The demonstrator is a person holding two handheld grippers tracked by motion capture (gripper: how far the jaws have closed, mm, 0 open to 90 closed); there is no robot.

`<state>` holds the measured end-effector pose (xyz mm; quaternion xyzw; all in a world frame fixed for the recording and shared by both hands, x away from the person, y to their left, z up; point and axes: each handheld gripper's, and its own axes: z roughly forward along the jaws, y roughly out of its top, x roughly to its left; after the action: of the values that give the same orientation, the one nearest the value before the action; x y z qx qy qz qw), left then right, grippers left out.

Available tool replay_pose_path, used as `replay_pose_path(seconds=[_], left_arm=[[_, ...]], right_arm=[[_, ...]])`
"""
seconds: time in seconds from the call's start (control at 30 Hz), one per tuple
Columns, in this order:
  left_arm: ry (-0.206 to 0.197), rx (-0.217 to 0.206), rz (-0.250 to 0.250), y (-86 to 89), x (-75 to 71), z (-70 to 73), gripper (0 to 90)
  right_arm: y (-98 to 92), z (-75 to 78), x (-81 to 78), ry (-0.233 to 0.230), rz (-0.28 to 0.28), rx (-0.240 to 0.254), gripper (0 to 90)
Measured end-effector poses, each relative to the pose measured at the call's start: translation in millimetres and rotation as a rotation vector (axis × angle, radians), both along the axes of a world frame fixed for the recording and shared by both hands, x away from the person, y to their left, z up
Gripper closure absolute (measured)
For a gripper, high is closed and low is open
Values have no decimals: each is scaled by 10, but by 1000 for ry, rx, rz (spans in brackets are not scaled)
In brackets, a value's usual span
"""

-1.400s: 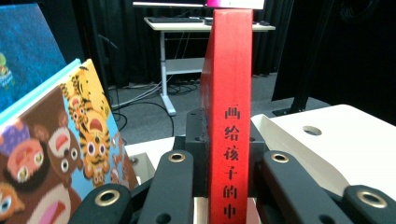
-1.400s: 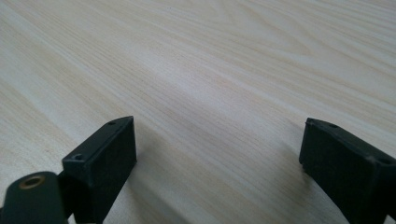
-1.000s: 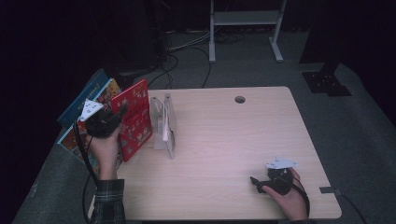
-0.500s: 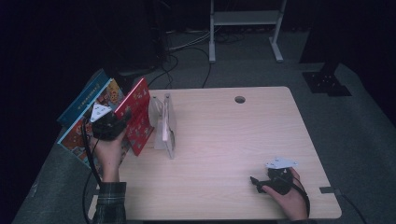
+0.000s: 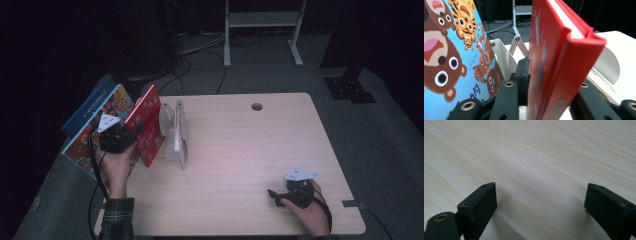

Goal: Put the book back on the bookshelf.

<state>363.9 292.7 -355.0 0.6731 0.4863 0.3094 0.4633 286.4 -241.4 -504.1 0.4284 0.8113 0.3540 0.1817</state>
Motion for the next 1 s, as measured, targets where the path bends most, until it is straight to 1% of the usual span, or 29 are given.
replay_pose_path(seconds=[0.07, 0.13, 0.17, 0.2, 0.3, 0.37, 0.43, 0.5, 0.57, 0.63, 0.7, 0.8, 0.87, 0.93, 1.0], left_arm=[[2, 4, 8, 18, -27, 12, 555], [-7, -2, 11, 32, -68, 24, 444], [-8, -4, 10, 32, -82, 29, 410], [-5, 0, 7, 36, -106, 39, 380], [-13, -5, 16, 29, -176, 55, 280], [-22, -15, 15, 9, -218, 47, 246], [-23, -5, 20, -14, -264, 41, 189], [-31, -13, 17, -27, -307, 43, 165], [-42, -5, 24, -51, -352, 47, 117], [-42, -3, 22, -70, -395, 54, 88], [-51, -4, 21, -82, -439, 53, 77], [-60, -6, 31, -103, -505, 56, 31], [-65, -6, 26, -118, -547, 53, 22], [-66, 10, 25, -134, -592, 50, 1], [-71, 3, 21, -149, -631, 47, 0]], right_arm=[[0, 0, 0, 0, 0, 0, 100], [0, 0, 0, 0, 0, 0, 100], [0, 0, 0, 0, 0, 0, 100], [0, 0, 0, 0, 0, 0, 100], [0, 0, 0, 0, 0, 0, 100], [0, 0, 0, -1, 0, 0, 100], [0, 0, 0, 0, 0, 0, 100], [0, 0, 0, 0, 0, 0, 100], [0, 0, 0, 0, 0, 0, 100], [0, 0, 0, -1, 0, 0, 100], [0, 0, 0, -1, 0, 0, 100], [0, 0, 0, -1, 0, 0, 100], [0, 0, 0, -1, 0, 0, 100], [0, 0, 0, -1, 0, 0, 100], [0, 0, 0, 0, 0, 0, 100]])
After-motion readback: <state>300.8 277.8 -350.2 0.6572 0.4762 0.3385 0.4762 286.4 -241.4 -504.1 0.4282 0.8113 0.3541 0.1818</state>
